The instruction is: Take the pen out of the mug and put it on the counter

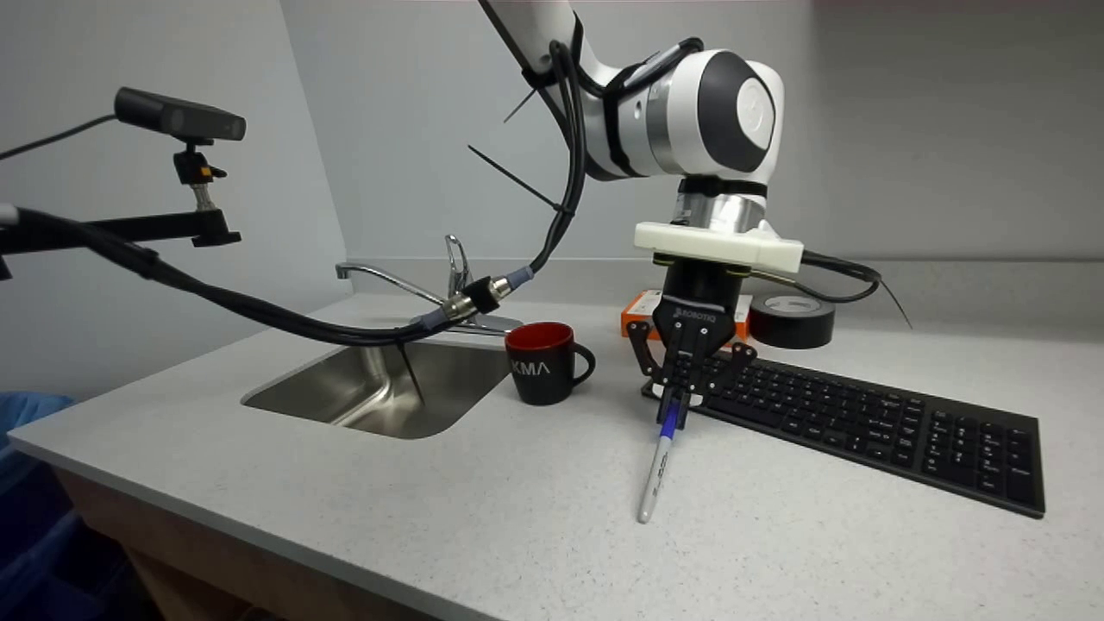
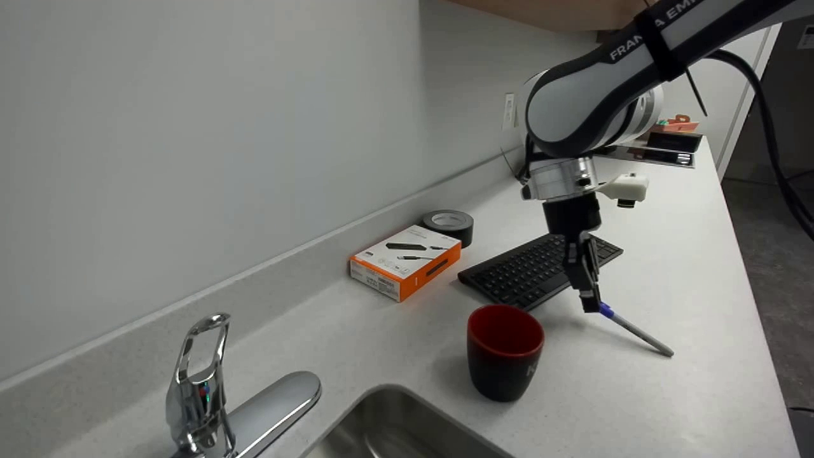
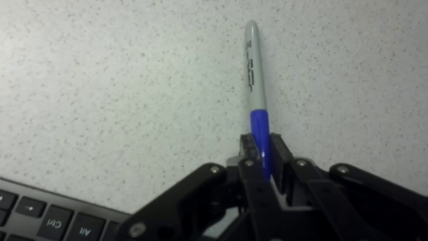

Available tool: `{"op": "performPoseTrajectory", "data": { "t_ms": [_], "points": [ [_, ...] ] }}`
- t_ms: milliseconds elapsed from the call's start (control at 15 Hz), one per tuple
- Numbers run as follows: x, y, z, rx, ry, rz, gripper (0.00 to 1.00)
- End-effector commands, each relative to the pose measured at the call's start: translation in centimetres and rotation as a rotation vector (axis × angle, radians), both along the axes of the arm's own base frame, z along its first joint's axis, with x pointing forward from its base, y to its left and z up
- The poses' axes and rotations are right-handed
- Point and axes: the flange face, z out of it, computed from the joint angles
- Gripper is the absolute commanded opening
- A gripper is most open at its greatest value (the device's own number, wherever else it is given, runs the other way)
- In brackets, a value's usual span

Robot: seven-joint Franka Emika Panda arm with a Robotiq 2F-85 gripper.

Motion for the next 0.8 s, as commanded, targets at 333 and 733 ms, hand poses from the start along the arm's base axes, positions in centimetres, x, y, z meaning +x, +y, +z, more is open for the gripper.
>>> {"op": "performPoseTrajectory", "data": {
  "t_ms": [333,733],
  "points": [
    [3.2,2.5,-1.2,0.000,-0.004,0.017,0.77],
    [3.6,3.8,-1.3,0.004,-0.006,0.031,1.00]
  ]
}}
